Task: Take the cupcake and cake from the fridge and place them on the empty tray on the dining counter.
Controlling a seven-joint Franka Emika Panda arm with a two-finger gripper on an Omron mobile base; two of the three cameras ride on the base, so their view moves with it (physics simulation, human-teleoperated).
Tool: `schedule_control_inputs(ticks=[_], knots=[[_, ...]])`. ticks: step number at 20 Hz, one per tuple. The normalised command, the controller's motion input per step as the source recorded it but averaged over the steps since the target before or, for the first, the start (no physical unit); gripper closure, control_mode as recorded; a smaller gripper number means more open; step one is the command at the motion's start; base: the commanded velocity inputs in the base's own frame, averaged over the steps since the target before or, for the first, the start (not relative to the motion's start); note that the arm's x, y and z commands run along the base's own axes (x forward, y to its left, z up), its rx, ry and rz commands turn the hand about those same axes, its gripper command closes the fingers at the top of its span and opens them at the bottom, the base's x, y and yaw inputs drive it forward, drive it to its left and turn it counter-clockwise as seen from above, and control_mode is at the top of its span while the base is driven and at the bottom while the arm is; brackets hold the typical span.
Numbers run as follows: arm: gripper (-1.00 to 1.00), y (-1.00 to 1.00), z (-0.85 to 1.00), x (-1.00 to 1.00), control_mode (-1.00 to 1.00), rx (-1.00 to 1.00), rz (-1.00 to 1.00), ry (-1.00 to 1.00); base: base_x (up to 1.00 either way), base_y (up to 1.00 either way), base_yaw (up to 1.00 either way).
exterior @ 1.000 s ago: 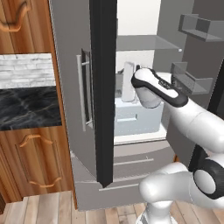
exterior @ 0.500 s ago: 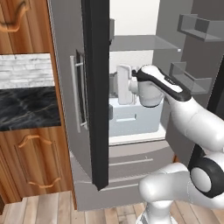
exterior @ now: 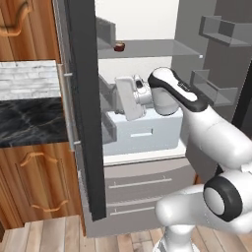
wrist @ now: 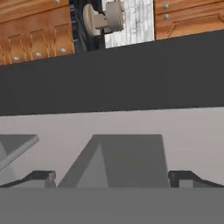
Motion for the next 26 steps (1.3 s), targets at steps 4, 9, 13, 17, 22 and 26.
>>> schedule_control_inputs(ticks=[4, 9, 13, 17, 22, 26], knots=[[-1.0, 1.0, -0.41, -0.61, -1.0, -0.08, 0.26, -0.17, 0.0, 0.0, 0.0], [-1.0, 0.85, -0.24, -0.32, -1.0, -0.02, 0.13, -0.28, 0.0, 0.0, 0.0], [-1.0, 0.0, 0.35, -0.75, -1.0, -0.09, -0.14, -0.68, 0.0, 0.0, 0.0], [-1.0, -0.2, 0.49, -1.0, -1.0, 0.0, -0.25, -0.41, 0.0, 0.0, 0.0], [-1.0, -0.73, 0.05, -0.66, -1.0, 0.0, -0.36, -0.05, 0.0, 0.0, 0.0], [-1.0, -0.78, 0.16, -0.53, -1.0, -0.11, -0.27, -0.01, 0.0, 0.0, 0.0]])
